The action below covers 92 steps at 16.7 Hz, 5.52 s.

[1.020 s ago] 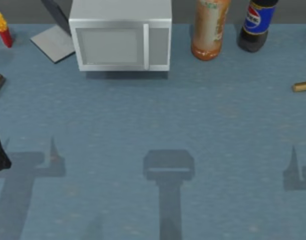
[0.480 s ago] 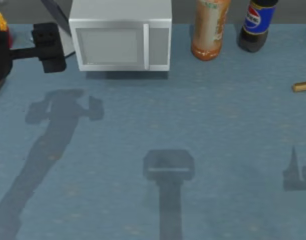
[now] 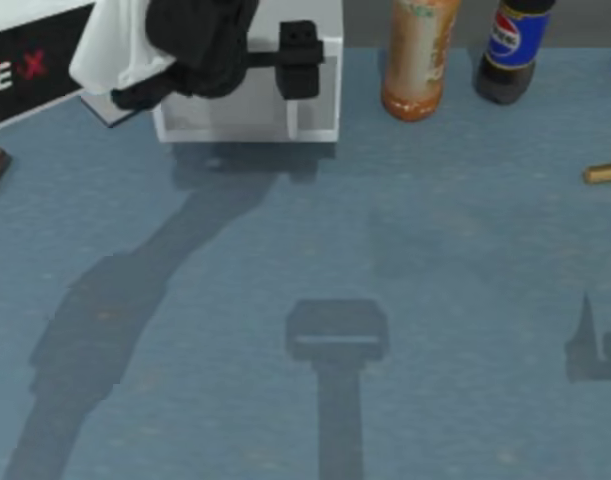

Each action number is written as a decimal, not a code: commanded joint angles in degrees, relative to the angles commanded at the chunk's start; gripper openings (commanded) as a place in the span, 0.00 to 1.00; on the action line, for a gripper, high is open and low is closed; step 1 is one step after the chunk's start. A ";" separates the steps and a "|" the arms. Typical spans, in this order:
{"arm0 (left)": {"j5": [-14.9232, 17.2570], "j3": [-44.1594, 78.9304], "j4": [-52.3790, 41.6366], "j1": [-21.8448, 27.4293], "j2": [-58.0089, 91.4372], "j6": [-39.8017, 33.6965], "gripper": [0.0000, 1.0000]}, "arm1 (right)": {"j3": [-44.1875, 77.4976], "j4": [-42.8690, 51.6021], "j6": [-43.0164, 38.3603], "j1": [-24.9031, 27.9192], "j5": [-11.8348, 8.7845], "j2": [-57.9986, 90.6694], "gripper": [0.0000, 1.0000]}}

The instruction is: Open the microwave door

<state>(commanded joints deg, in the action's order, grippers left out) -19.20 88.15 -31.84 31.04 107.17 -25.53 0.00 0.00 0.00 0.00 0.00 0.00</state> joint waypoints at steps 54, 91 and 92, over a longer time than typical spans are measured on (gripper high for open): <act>-1.00 9.22 7.92 2.20 19.92 -2.17 0.00 | 0.00 0.00 0.00 0.00 0.00 0.00 1.00; 1.13 4.77 10.76 1.83 17.31 0.89 0.00 | 0.00 0.00 0.00 0.00 0.00 0.00 1.00; 1.13 4.77 10.76 1.83 17.31 0.89 0.00 | 0.00 0.00 0.00 0.00 0.00 0.00 1.00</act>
<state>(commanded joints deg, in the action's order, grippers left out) -18.08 92.92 -21.08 32.87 124.48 -24.64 0.00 0.00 0.00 0.00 0.00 0.00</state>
